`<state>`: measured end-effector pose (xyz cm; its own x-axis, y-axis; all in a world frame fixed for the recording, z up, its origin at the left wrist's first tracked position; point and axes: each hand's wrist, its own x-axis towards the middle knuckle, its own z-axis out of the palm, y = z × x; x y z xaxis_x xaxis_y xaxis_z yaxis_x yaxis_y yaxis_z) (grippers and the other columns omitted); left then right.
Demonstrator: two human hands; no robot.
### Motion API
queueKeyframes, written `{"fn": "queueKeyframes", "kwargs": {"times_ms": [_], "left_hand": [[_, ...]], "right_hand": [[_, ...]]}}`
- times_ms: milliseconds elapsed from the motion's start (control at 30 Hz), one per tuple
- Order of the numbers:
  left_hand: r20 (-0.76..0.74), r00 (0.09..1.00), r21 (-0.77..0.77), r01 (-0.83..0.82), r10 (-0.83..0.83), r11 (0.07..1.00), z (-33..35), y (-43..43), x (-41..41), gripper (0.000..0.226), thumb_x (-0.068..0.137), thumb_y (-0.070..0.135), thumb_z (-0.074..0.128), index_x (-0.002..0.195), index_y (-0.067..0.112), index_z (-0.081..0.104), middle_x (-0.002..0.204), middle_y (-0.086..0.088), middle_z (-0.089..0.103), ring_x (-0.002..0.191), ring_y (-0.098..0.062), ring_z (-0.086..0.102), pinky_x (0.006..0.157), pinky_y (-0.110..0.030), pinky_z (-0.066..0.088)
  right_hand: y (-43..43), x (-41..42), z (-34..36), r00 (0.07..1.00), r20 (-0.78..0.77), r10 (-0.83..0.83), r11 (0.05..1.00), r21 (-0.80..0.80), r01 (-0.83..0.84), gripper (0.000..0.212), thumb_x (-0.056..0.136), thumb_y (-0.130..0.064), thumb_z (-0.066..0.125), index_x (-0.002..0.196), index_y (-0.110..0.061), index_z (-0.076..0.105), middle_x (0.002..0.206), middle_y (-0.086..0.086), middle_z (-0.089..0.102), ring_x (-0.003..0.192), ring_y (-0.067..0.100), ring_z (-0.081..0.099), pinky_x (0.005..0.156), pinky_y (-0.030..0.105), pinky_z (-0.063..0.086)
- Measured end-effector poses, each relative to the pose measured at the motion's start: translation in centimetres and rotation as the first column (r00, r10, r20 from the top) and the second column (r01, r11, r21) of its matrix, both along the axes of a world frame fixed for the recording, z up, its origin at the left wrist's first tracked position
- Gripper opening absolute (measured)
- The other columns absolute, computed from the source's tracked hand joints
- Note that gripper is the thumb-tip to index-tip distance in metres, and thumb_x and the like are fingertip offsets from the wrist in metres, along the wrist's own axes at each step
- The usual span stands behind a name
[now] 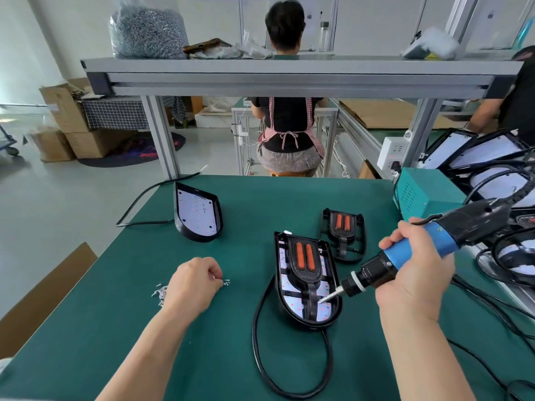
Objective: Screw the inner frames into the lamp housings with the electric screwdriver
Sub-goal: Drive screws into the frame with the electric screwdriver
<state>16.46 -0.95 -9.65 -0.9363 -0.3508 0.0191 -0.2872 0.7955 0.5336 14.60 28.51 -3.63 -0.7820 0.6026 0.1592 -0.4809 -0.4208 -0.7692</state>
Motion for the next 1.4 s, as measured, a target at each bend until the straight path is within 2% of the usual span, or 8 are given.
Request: {"fn": "queueKeyframes", "kwargs": {"times_ms": [133,367,533,667,833,967,1233,1400], "left_hand": [[0.012,0.999,-0.054,0.049,-0.049,0.997,0.1,0.0,0.1,0.017,0.085,0.010,0.069,0.078,0.025,0.069,0.080,0.009,0.063,0.082,-0.019,0.061,0.071,-0.031,0.052],[0.026,0.995,-0.126,0.098,-0.095,0.987,0.0,0.1,-0.1,0.017,0.085,0.016,0.069,0.075,0.028,0.062,0.080,0.012,0.059,0.081,-0.016,0.058,0.064,-0.028,0.042],[-0.008,0.993,-0.208,0.112,-0.116,0.972,0.3,0.4,0.9,0.010,0.091,0.013,0.060,0.082,0.018,0.060,0.086,0.006,0.058,0.086,-0.020,0.056,0.069,-0.030,0.040],[-0.186,0.969,0.222,0.203,-0.163,0.954,2.6,2.9,2.7,0.021,0.086,0.004,0.070,0.073,0.018,0.061,0.072,-0.002,0.068,0.067,-0.015,0.061,0.065,-0.026,0.048],[-0.277,0.922,0.700,0.386,-0.270,0.601,4.1,8.7,5.2,0.022,0.078,0.004,0.082,0.088,0.016,0.065,0.081,-0.009,0.075,0.072,-0.012,0.066,0.070,-0.019,0.053],[-0.285,0.917,0.753,0.394,-0.278,0.527,3.8,10.2,5.5,0.031,0.075,0.010,0.077,0.103,0.016,0.064,0.082,-0.004,0.076,0.078,-0.015,0.066,0.076,-0.022,0.053],[-0.298,0.918,0.748,0.395,-0.262,0.534,3.9,11.0,5.5,0.027,0.074,0.016,0.075,0.093,0.035,0.069,0.082,-0.002,0.075,0.077,-0.011,0.065,0.074,-0.019,0.052],[-0.300,0.922,0.757,0.386,-0.243,0.527,3.8,10.9,5.5,0.032,0.082,-0.002,0.075,0.096,0.026,0.070,0.081,-0.003,0.075,0.075,-0.009,0.065,0.073,-0.017,0.051]], "right_hand": [[0.0,0.0,0.6,0.997,0.023,0.072,0.995,-0.067,-0.070,0.019,0.077,-0.010,0.067,0.090,-0.018,0.057,0.062,-0.006,0.056,0.053,0.014,0.055,0.058,0.024,0.051],[-0.1,0.2,1.2,0.997,0.057,0.050,0.997,-0.070,-0.046,0.020,0.077,-0.009,0.066,0.093,-0.016,0.057,0.063,-0.005,0.056,0.054,0.016,0.055,0.060,0.023,0.051],[-0.6,0.5,1.2,0.996,0.054,0.066,0.994,-0.094,-0.061,0.016,0.079,-0.009,0.065,0.091,-0.017,0.057,0.065,-0.004,0.056,0.055,0.016,0.055,0.059,0.022,0.051],[-0.7,0.6,1.5,0.997,0.055,0.061,0.990,-0.129,-0.054,0.014,0.083,-0.008,0.064,0.092,-0.016,0.058,0.064,-0.005,0.056,0.055,0.015,0.055,0.058,0.022,0.051],[-0.7,0.9,1.9,0.995,0.055,0.080,0.980,-0.188,-0.068,0.011,0.086,-0.010,0.065,0.090,-0.019,0.059,0.065,-0.006,0.056,0.056,0.013,0.056,0.059,0.021,0.051],[-0.4,1.2,2.4,0.996,0.028,0.088,0.976,-0.202,-0.080,0.010,0.088,-0.009,0.063,0.091,-0.017,0.056,0.067,-0.005,0.054,0.056,0.013,0.054,0.060,0.021,0.049],[-0.2,1.7,3.1,0.986,0.122,0.113,0.973,-0.213,-0.085,0.009,0.096,-0.007,0.057,0.099,-0.014,0.052,0.068,-0.003,0.050,0.055,0.014,0.050,0.061,0.023,0.046],[-0.4,2.5,3.0,0.981,0.098,0.170,0.971,-0.187,-0.149,0.012,0.099,-0.011,0.057,0.108,-0.013,0.048,0.077,0.000,0.047,0.063,0.014,0.049,0.074,0.028,0.044]]}}
